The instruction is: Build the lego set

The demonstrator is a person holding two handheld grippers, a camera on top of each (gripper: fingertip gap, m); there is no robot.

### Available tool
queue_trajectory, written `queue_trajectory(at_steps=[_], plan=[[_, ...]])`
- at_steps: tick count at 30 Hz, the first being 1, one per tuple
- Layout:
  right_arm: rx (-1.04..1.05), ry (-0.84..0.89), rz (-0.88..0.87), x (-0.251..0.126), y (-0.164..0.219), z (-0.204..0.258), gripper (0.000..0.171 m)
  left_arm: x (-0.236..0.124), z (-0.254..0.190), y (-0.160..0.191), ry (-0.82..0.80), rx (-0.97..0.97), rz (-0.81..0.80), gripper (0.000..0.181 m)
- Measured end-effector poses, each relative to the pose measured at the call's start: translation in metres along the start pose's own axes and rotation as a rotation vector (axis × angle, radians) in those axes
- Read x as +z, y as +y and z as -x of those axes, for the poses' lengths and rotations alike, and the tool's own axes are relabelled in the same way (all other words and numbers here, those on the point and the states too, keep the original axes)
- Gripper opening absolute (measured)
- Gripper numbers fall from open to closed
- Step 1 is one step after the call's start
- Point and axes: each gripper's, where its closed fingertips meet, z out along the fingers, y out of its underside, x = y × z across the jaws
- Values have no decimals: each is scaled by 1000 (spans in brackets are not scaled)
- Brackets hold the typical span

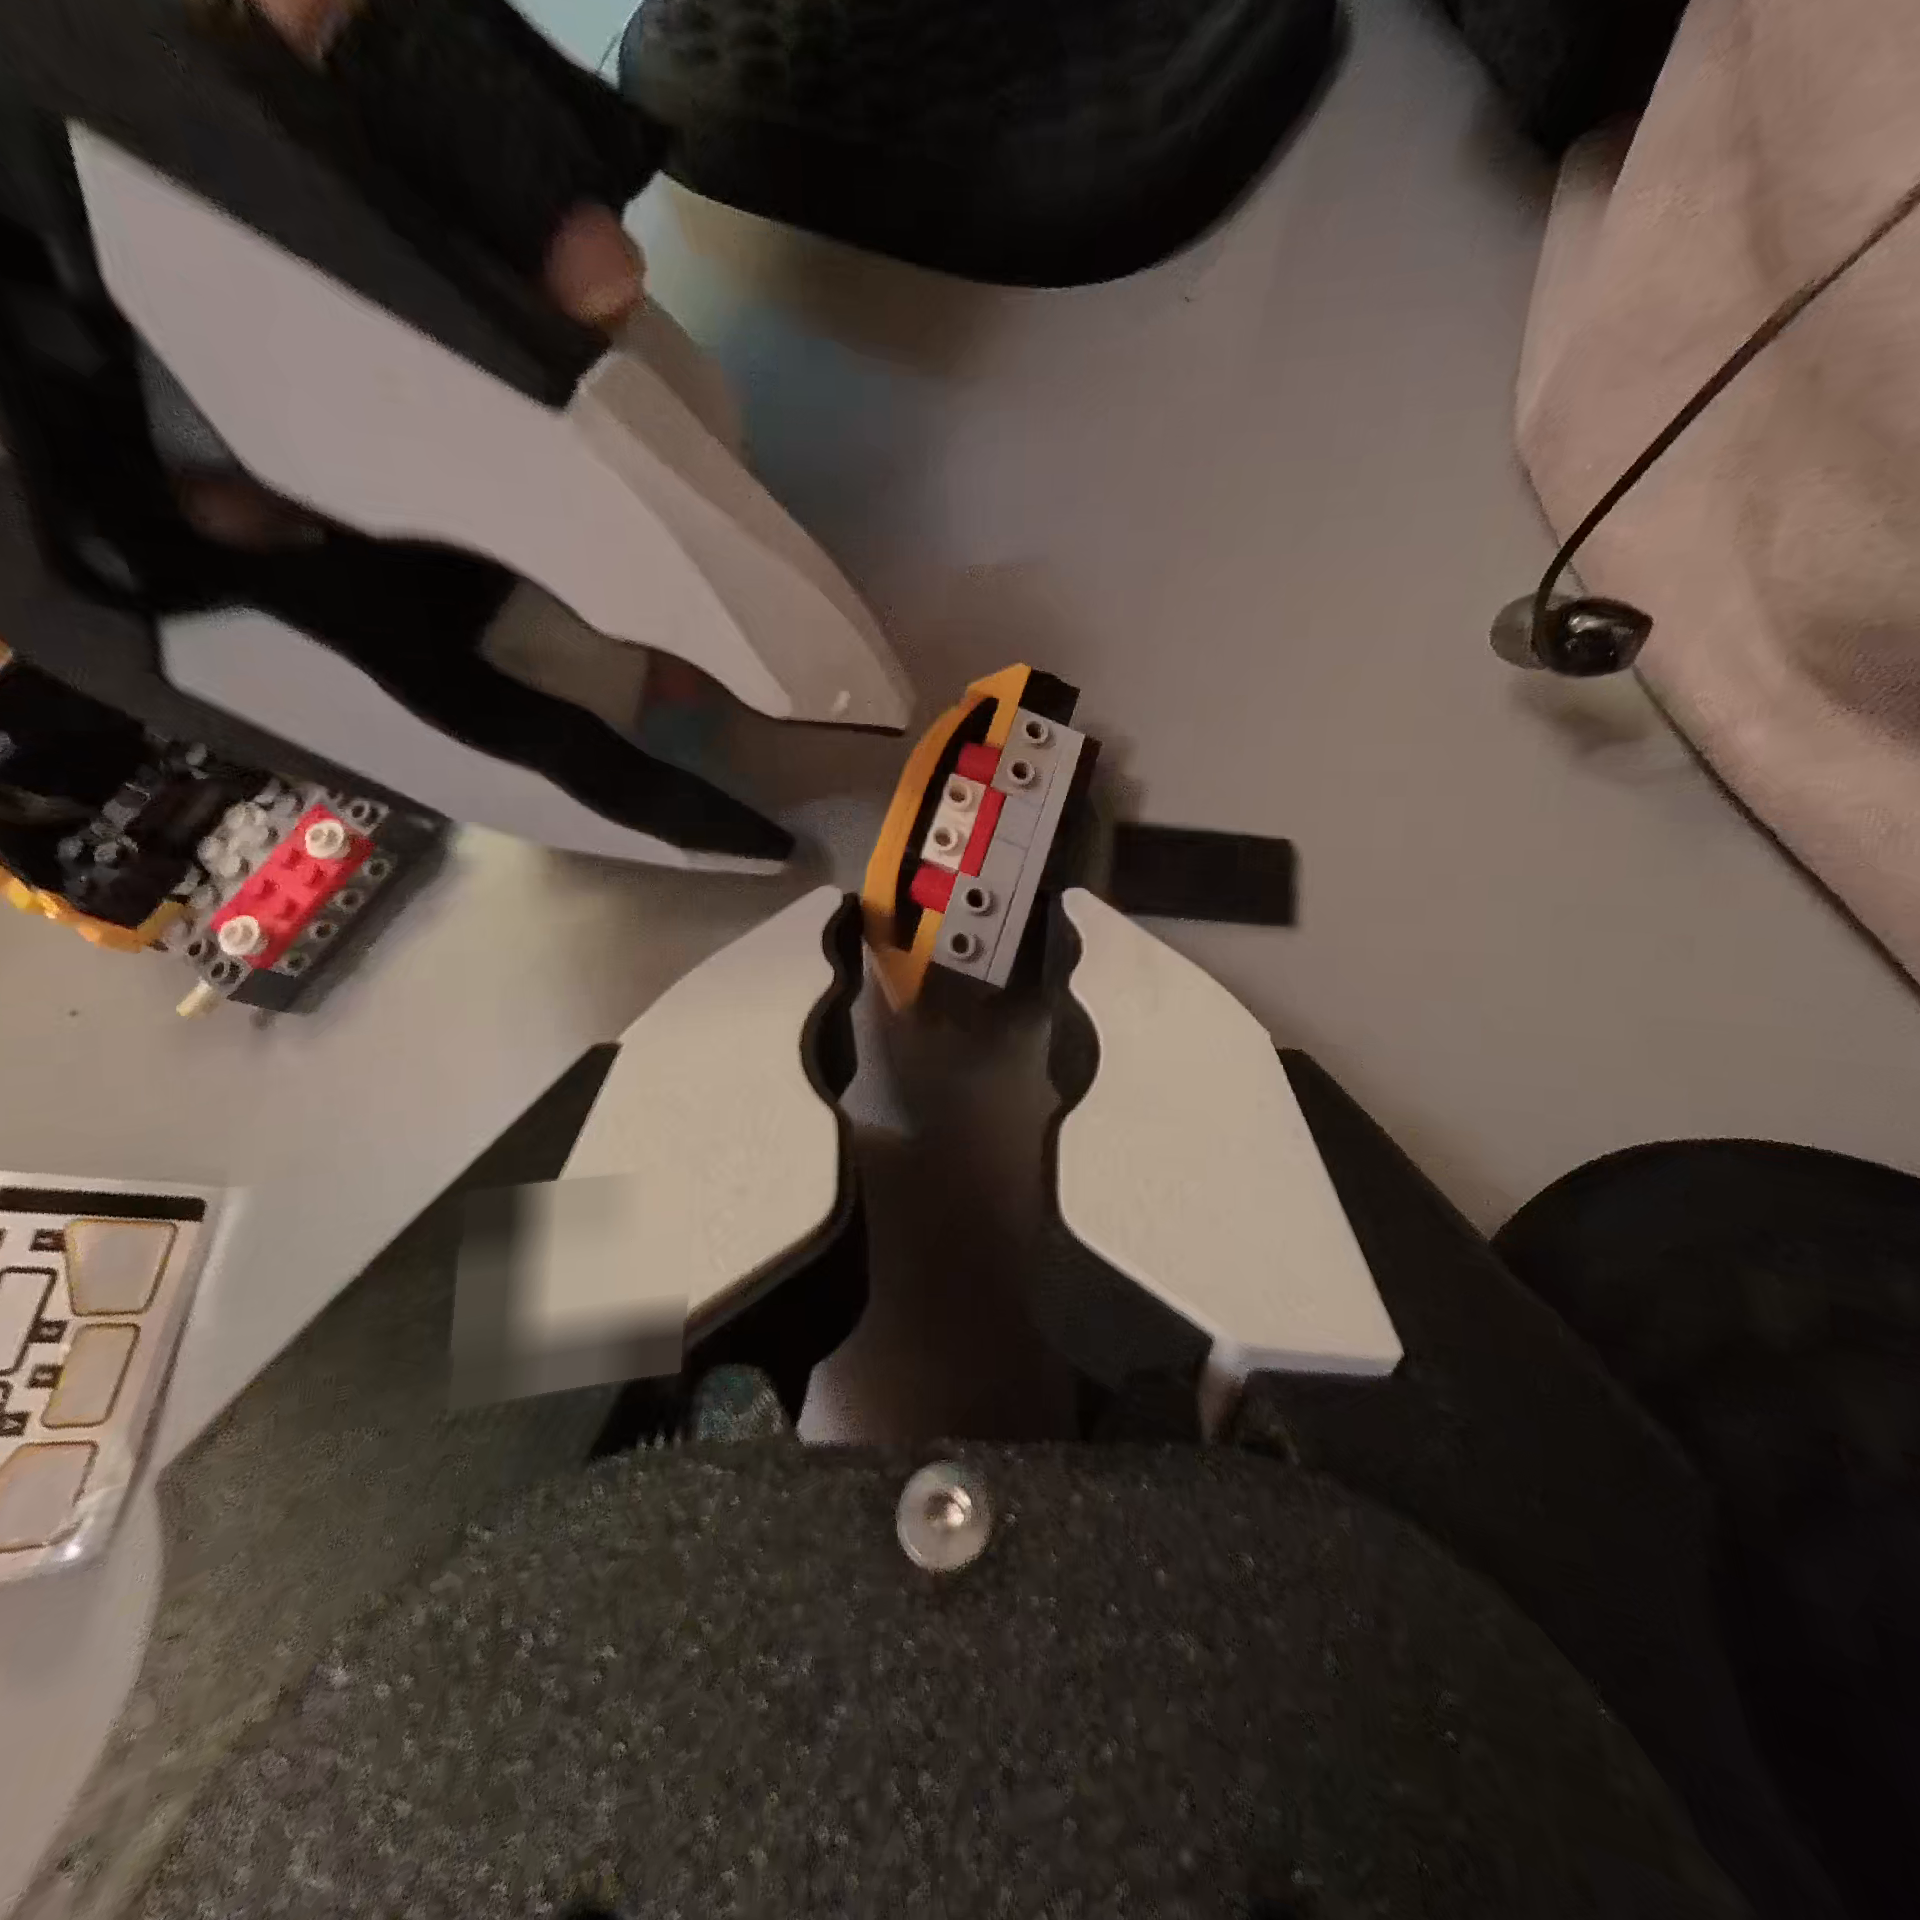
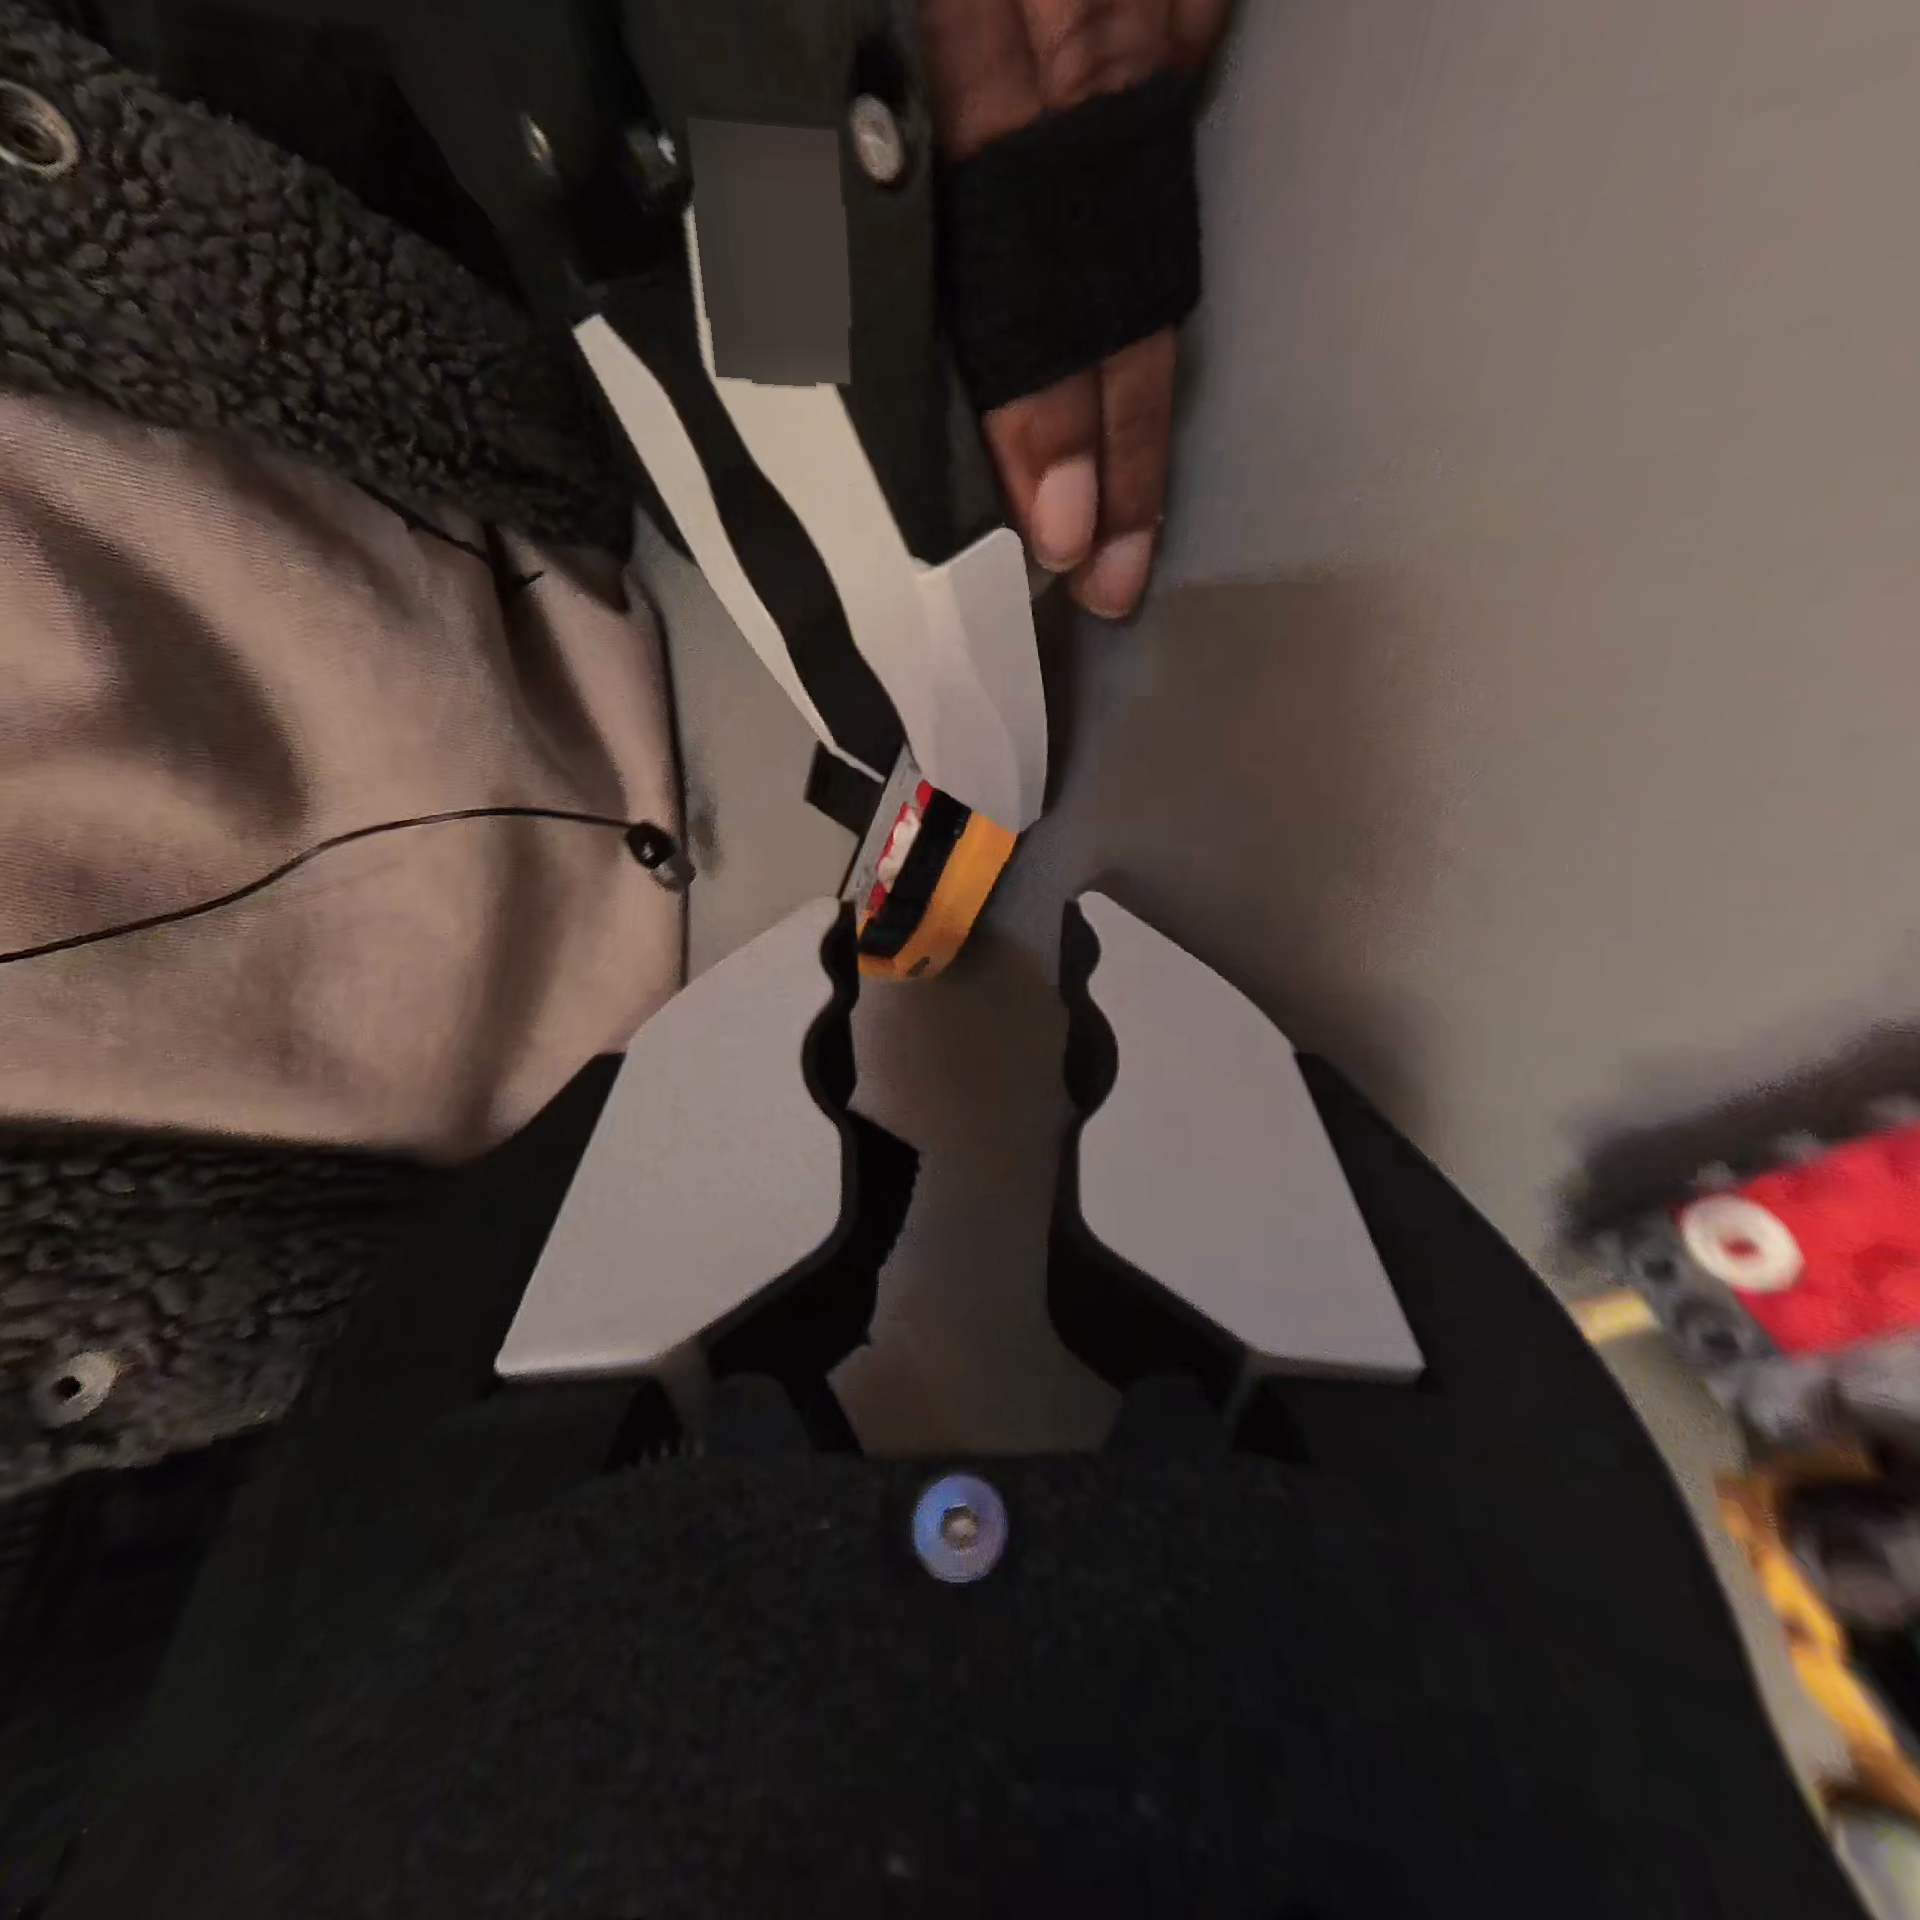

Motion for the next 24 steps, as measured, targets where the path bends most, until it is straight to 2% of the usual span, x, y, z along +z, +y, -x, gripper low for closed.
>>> queue_trajectory(at_steps=[5, 9, 15, 20, 24], plan=[[-100, 247, -236, -14, -5, 13, 37, -2, 1, 2, 6, -76, 20, 33], [-182, 421, -355, 5, 3, 35, 37, -5, -1, 4, 29, -78, 13, 35], [-109, 550, -340, 55, 15, 55, 39, -9, -6, 4, 90, -56, -17, 45], [-44, 693, -360, 60, 7, 36, 44, -7, -10, 7, 111, -47, 17, 36], [-66, 788, -316, 63, 2, 27, 47, -10, -10, 7, 77, -42, 27, 36]])
